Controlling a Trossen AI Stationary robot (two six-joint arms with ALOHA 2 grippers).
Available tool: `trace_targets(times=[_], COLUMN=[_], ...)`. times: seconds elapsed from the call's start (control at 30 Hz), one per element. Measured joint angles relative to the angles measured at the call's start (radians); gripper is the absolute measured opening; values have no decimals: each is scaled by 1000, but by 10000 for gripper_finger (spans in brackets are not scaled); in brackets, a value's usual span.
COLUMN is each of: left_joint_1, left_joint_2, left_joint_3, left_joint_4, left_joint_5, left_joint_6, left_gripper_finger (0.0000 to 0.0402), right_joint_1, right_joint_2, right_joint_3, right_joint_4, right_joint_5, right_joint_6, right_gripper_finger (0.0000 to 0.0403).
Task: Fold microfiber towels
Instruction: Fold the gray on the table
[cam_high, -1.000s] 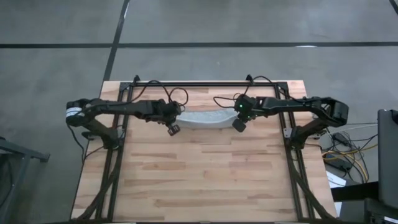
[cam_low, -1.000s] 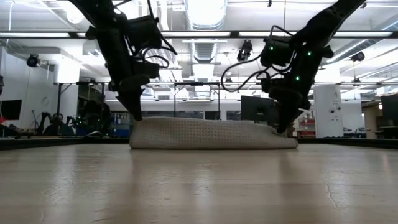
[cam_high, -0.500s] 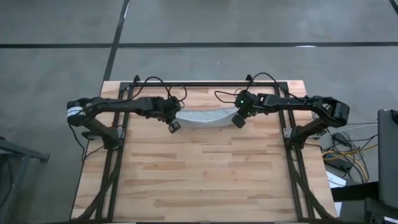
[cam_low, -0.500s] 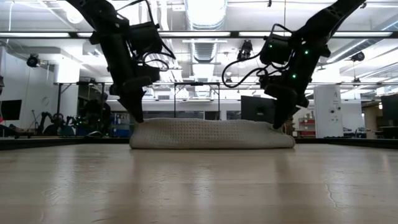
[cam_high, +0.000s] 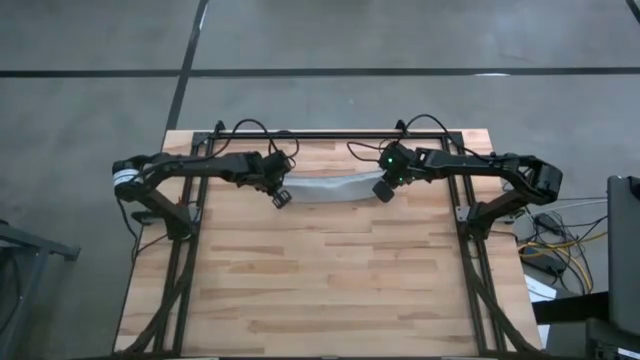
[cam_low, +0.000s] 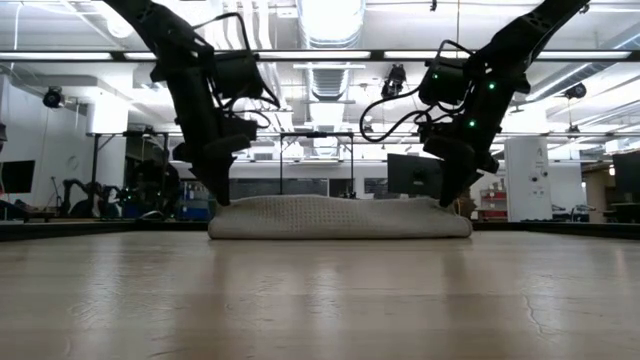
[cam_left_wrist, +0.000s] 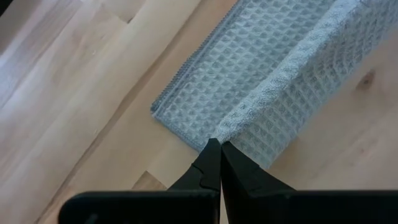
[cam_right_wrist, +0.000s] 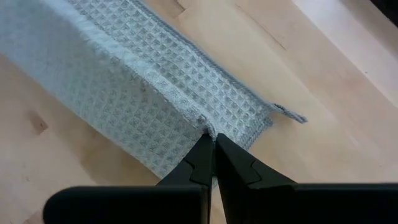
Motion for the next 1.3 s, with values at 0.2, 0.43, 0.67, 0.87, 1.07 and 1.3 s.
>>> trace_targets(times=[0.2,0.43,0.67,0.87,1.07,1.3], left_joint_1=[6,9,26,36,46,63], left_joint_2=[0,0,0,0,-2,-3], left_joint_3=[0,0,0,0,33,111], left_joint_4=[10,10,10,10,-4,-36], left_joint_5=[7,18,18,18,18,15], left_joint_6=[4,3,-1,-1,5,51], left_gripper_finger=[0,0,0,0,0,0], right_joint_1=[-1,-1,-32,-51,-61,-73], right_joint_2=[0,0,0,0,0,0], right_joint_3=[0,0,10,74,99,79], right_joint_4=[24,27,25,16,-22,-35], right_joint_5=[4,7,12,25,18,22], right_joint_6=[0,-2,-6,-32,-53,-49], right_gripper_finger=[8,8,8,8,8,8])
